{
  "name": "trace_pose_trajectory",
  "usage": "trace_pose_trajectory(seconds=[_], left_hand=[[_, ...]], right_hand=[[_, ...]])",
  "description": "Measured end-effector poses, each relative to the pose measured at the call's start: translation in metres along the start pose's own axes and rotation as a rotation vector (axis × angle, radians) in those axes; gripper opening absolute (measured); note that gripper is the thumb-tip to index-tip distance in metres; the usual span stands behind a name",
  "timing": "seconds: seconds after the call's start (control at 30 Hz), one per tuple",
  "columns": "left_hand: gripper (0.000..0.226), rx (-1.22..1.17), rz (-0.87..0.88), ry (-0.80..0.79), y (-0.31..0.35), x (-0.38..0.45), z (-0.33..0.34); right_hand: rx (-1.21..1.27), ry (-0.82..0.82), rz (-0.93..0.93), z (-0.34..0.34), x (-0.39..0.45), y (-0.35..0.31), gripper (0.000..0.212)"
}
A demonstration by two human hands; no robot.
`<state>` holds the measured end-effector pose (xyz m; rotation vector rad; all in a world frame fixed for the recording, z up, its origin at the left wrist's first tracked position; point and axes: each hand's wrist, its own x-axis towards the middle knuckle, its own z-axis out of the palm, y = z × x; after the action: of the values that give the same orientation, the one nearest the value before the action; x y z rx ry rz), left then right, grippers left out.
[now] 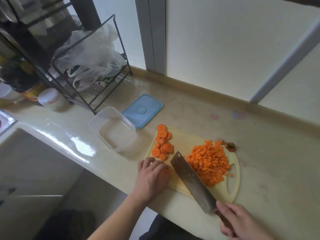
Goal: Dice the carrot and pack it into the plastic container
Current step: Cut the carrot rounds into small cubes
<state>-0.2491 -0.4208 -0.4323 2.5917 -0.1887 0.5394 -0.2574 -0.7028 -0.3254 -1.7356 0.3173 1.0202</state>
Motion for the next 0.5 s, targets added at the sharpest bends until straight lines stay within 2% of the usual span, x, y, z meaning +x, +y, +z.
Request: trace_pose_trajectory(seconds=[0.2, 0.37, 0.5], left_hand=[[0.018, -0.041, 0.037, -0.068, 0.016, -0.002, 0.011], [0.022, -0.099, 0.042, -0.067, 0.021, -0.007, 0.021], [0.010, -0.130, 0.111, -0.061, 0.022, -0.010, 0.020]], right_hand=[[0.163, 0.058, 0.009, -0.008, 0.005, 0.008, 0.032], [0.130, 0.103, -0.099, 0.008, 0.002, 0.006, 0.019], [0.001, 0.178, -0.208, 0.023, -0.004, 0.013, 0.035]])
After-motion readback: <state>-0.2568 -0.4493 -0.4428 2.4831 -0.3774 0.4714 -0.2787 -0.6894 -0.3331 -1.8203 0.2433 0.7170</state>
